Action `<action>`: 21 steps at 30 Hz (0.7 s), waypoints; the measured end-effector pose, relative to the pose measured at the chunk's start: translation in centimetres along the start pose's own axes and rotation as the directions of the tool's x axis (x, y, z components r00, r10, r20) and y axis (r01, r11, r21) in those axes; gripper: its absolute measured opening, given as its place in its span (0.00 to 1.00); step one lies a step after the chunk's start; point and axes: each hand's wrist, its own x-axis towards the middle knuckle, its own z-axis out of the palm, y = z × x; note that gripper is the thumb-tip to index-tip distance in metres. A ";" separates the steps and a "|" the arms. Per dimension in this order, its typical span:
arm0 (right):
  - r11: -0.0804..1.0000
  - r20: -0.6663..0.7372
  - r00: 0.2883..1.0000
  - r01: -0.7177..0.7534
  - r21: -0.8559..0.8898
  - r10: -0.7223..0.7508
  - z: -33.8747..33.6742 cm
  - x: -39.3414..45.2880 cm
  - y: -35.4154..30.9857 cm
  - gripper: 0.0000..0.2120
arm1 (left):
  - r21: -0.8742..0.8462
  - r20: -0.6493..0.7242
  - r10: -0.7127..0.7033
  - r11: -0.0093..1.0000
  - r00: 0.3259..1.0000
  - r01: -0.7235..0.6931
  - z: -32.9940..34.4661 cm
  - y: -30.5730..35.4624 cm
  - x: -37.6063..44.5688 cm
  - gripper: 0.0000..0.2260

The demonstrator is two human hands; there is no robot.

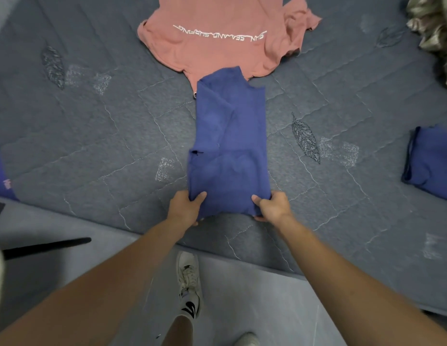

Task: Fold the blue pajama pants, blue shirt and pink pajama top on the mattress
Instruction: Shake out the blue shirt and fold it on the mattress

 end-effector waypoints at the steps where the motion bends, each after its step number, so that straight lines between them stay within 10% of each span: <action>1: 1.000 0.012 1.000 -0.028 0.009 0.028 -0.4 -0.7 0.7 0.05 | -0.010 -0.001 -0.012 1.000 1.000 0.012 0.3 -0.5 -0.9 0.15; 10: 0.987 0.017 0.993 -0.116 0.111 0.115 -4.0 -6.4 6.4 0.07 | -0.064 -0.007 -0.086 0.994 0.996 0.085 2.1 -5.5 -8.2 0.12; 21: 0.924 -0.055 0.998 -0.002 0.383 0.025 -2.7 -0.7 -7.7 0.15 | -0.253 -0.170 0.037 0.964 0.985 -0.080 -1.7 8.6 -0.6 0.08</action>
